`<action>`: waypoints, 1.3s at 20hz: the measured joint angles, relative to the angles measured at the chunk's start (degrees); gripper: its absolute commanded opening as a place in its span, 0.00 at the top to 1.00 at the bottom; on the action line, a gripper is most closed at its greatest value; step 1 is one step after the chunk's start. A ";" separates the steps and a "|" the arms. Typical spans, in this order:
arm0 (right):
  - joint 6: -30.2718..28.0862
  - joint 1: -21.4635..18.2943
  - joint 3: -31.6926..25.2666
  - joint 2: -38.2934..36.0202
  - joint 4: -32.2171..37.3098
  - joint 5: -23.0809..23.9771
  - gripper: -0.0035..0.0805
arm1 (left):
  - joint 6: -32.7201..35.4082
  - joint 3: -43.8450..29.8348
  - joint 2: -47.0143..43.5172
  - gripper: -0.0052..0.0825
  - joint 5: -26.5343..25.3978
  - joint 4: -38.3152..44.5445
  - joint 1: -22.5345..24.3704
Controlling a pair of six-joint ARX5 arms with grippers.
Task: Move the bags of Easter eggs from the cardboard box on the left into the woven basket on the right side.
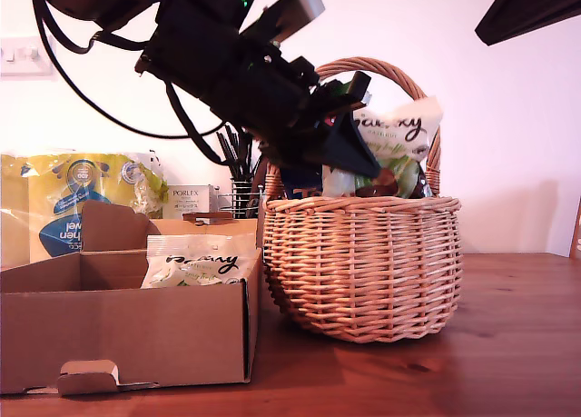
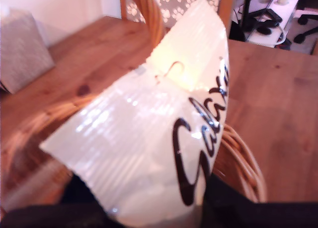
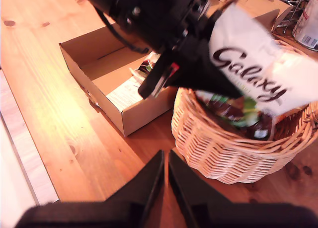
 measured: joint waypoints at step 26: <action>-0.17 0.00 0.00 -0.04 0.04 0.00 0.97 | 1.07 6.01 -12.07 0.96 -1.92 -18.19 -0.13</action>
